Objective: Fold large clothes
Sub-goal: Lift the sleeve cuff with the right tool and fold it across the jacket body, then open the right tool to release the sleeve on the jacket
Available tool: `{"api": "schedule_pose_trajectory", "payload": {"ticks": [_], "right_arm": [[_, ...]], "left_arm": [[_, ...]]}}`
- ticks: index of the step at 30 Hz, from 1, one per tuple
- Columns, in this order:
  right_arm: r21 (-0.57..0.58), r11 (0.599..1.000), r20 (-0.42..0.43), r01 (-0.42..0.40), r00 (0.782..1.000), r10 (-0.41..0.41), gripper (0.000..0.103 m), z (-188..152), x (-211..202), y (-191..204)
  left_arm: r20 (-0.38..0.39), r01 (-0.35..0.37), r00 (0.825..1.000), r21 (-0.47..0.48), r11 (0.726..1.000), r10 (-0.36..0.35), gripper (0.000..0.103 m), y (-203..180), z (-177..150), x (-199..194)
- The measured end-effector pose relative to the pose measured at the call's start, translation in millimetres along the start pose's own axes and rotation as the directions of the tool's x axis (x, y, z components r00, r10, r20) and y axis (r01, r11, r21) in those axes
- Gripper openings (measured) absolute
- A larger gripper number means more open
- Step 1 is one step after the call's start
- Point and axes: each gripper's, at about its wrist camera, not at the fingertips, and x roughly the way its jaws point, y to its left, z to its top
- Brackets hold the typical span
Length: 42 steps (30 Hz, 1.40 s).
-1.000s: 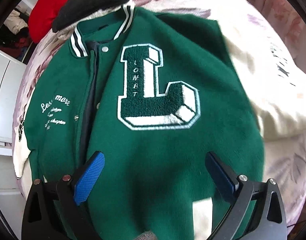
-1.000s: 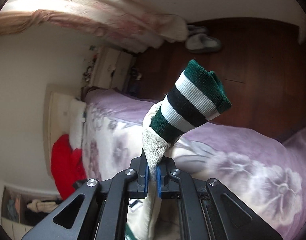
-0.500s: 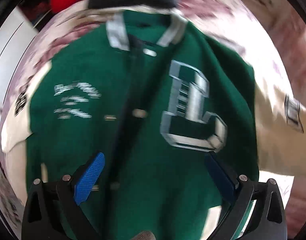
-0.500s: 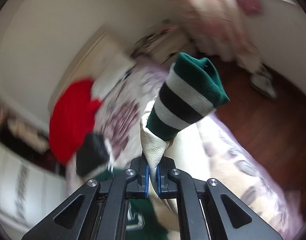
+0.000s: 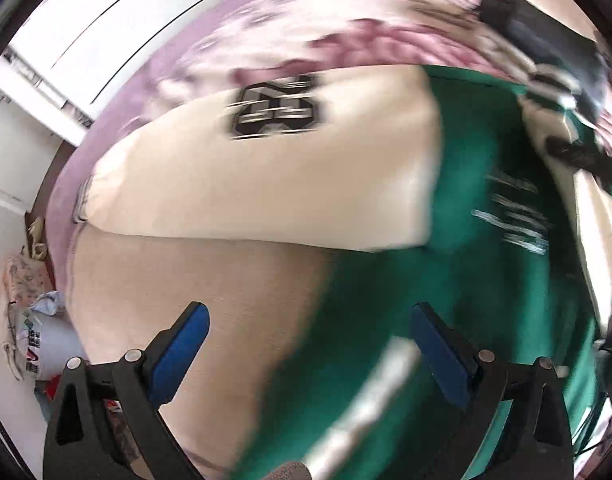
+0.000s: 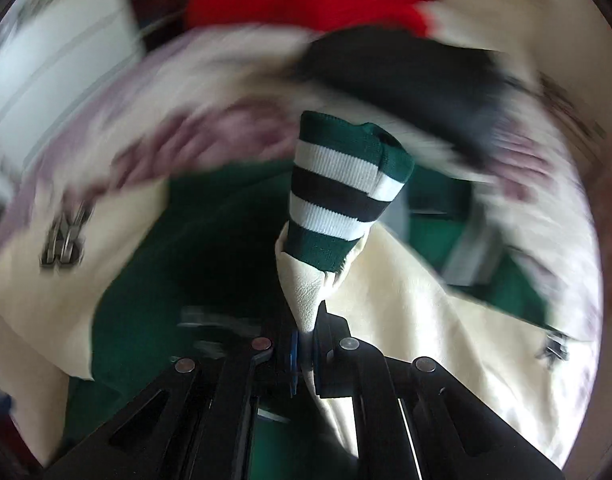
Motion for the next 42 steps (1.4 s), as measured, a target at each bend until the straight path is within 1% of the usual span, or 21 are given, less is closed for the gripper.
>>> {"api": "schedule_pose_trajectory", "payload": {"ticks": [2,4,7,10,11,12,14,17,20,21,22,24,26,28,29,30,32,33,37,40,42], "right_arm": [[-0.133,0.991,-0.013,0.033,0.999,-0.035,0.006,-7,29,64],[-0.219,0.974,-0.069,0.061,0.995,-0.078,0.014,-22,53,100],[-0.207,0.977,-0.116,0.056,0.990,-0.081,0.020,-37,53,109],[0.008,0.994,-0.140,-0.109,0.984,0.109,0.070,-50,15,76],[0.117,0.981,-0.137,-0.157,0.975,0.172,0.072,-59,-3,55],[0.226,0.956,-0.131,-0.185,0.967,0.218,0.072,-72,-21,32],[0.399,0.903,-0.135,-0.161,0.963,0.232,0.072,-97,-49,-12],[0.661,0.745,-0.133,-0.091,0.963,0.236,0.072,-168,-79,-88],[0.788,0.613,-0.200,0.060,0.966,0.163,0.072,-232,-83,-150],[0.803,0.587,-0.228,0.103,0.963,0.142,0.072,-253,-79,-167],[0.798,0.581,-0.272,0.160,0.956,0.111,0.072,-270,-75,-182],[0.744,0.607,-0.360,0.279,0.933,0.012,0.066,-294,-61,-203],[0.719,0.609,-0.373,0.336,0.925,-0.071,0.056,-309,-56,-224],[0.764,0.522,-0.374,0.380,0.919,-0.122,0.045,-328,-57,-250],[0.810,0.444,-0.364,0.384,0.922,-0.133,0.035,-342,-61,-266],[0.847,0.370,-0.350,0.380,0.925,-0.149,0.035,-355,-66,-278],[0.898,0.287,-0.313,0.333,0.943,-0.115,0.041,-375,-69,-298],[0.910,0.273,-0.306,0.313,0.950,-0.069,0.043,-381,-68,-303],[0.881,0.348,-0.336,0.319,0.942,-0.013,0.052,-380,-96,-302],[0.911,0.342,-0.254,0.230,0.967,0.026,0.066,-390,-137,-288],[0.928,0.325,-0.210,0.183,0.976,0.050,0.067,-393,-156,-274]], "left_arm": [[0.000,-0.016,1.000,-0.001,1.000,0.016,0.103,22,6,8],[0.000,-0.007,1.000,-0.010,1.000,0.007,0.102,46,12,15],[-0.006,0.020,1.000,-0.024,1.000,-0.020,0.102,70,22,22],[-0.013,0.071,0.997,-0.027,0.997,-0.072,0.102,77,32,23],[-0.014,0.099,0.995,-0.019,0.995,-0.099,0.102,75,36,23],[-0.012,0.136,0.991,-0.003,0.991,-0.136,0.102,69,43,22],[-0.006,0.181,0.983,0.032,0.983,-0.181,0.102,54,56,20],[0.003,0.261,0.965,0.129,0.957,-0.263,0.103,9,86,17],[0.036,0.287,0.953,0.199,0.937,-0.300,0.103,-36,112,13],[0.050,0.283,0.952,0.222,0.933,-0.301,0.103,-54,121,12],[0.058,0.280,0.952,0.236,0.931,-0.301,0.103,-64,126,13],[0.073,0.257,0.956,0.269,0.928,-0.286,0.103,-89,135,14],[0.081,0.235,0.960,0.290,0.928,-0.268,0.103,-103,138,18],[0.080,0.195,0.970,0.306,0.932,-0.229,0.103,-111,136,26],[0.069,0.186,0.974,0.309,0.933,-0.217,0.103,-113,134,30],[0.049,0.173,0.979,0.309,0.935,-0.197,0.103,-114,132,37],[0.016,0.172,0.983,0.296,0.940,-0.184,0.103,-114,128,45],[0.005,0.173,0.983,0.289,0.942,-0.182,0.103,-113,126,46],[0.010,0.168,0.984,0.270,0.948,-0.177,0.103,-100,116,38],[0.024,0.220,0.972,0.248,0.943,-0.233,0.103,-102,112,26],[0.027,0.227,0.970,0.265,0.937,-0.242,0.103,-114,113,28]]}}
